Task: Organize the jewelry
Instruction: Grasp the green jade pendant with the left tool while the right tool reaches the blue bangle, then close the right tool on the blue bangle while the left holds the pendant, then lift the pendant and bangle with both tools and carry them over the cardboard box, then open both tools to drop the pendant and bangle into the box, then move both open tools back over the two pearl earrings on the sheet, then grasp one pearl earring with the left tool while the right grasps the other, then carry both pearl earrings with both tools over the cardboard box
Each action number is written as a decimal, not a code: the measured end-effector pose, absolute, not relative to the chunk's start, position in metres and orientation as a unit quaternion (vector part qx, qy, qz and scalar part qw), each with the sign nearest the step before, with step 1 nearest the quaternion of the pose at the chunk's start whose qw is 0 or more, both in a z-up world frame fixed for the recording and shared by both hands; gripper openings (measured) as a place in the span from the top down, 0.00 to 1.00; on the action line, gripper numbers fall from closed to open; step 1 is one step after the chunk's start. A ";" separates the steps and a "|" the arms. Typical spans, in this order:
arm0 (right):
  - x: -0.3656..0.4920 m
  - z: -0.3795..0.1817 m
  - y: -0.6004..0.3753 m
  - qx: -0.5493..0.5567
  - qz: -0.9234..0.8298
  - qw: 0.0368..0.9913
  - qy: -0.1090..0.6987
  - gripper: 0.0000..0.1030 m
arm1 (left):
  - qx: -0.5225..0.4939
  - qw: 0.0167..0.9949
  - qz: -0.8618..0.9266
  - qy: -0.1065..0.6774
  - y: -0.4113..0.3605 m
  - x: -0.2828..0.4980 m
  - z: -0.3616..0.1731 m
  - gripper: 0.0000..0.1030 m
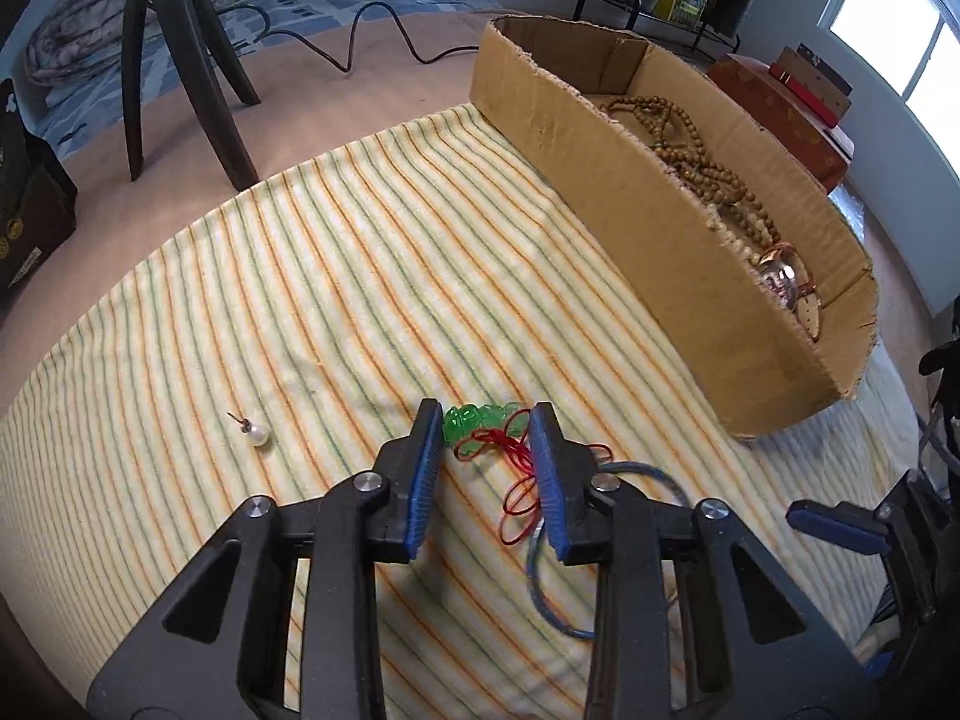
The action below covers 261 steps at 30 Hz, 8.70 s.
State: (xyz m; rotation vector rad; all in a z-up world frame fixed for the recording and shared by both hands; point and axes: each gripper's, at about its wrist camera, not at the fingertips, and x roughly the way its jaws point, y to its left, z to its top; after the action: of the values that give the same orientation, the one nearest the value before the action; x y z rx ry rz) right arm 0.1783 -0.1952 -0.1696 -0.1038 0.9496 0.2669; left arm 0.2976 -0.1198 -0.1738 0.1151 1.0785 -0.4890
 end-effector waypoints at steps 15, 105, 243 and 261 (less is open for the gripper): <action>0.209 -0.192 -0.183 -0.028 0.118 0.872 0.474 0.14 | 0.031 0.831 -0.217 0.512 -0.056 0.282 -0.173 0.82; 0.245 -0.071 -0.320 -0.006 0.085 0.900 0.428 0.29 | -0.050 0.877 -0.284 0.384 -0.167 0.319 -0.026 0.86; 0.255 -0.147 -0.165 -0.064 0.231 0.857 0.456 0.91 | 0.002 0.861 -0.178 0.477 -0.014 0.305 -0.145 0.94; 0.245 -0.088 -0.224 -0.029 0.183 0.897 0.402 0.91 | -0.012 0.887 -0.215 0.409 -0.057 0.308 -0.079 0.94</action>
State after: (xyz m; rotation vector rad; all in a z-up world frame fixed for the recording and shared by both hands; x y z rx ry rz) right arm 0.2448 -0.2242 -0.0882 -0.0593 0.8330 0.3788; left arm 0.3082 -0.0569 -0.0787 -0.0244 0.8508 -0.4462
